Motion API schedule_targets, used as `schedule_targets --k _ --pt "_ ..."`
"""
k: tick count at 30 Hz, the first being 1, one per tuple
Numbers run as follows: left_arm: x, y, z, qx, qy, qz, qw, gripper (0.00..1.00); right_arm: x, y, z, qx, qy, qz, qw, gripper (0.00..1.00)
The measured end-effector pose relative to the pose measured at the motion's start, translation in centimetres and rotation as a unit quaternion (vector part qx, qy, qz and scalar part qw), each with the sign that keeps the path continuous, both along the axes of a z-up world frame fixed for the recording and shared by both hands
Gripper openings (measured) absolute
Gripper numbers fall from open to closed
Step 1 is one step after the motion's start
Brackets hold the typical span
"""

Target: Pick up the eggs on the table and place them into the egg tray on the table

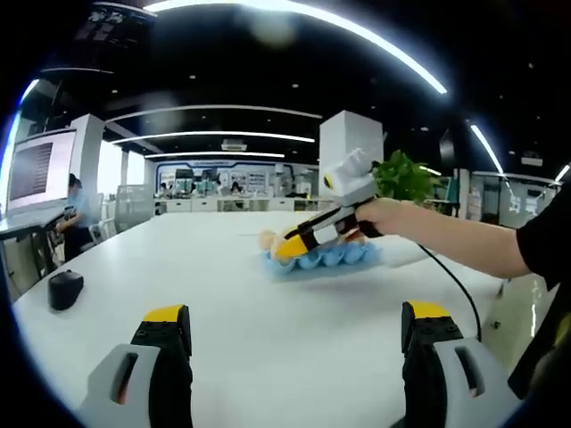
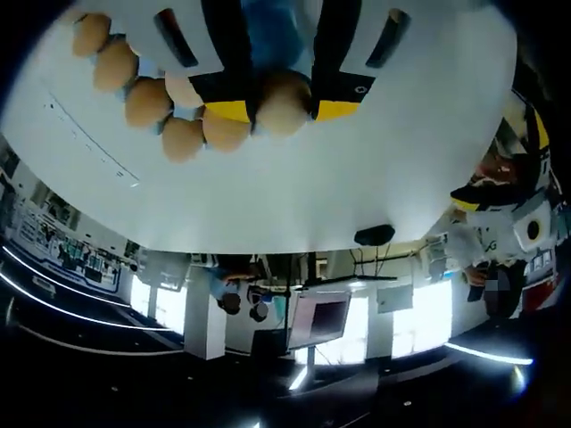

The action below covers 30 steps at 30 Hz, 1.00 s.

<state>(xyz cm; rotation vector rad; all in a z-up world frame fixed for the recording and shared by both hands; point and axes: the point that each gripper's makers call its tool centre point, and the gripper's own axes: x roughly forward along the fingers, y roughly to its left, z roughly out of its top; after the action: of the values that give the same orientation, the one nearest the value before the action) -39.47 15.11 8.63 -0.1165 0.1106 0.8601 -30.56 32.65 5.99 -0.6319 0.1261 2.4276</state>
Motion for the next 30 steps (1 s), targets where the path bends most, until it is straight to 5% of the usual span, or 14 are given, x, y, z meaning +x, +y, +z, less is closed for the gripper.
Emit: schedule_targets --k 30 --pt "-0.75 0.03 -0.05 -0.003 -0.004 0.009 0.9999 1.00 0.07 -0.22 0.07 -0.007 0.007 0.007 0.9999 0.34"
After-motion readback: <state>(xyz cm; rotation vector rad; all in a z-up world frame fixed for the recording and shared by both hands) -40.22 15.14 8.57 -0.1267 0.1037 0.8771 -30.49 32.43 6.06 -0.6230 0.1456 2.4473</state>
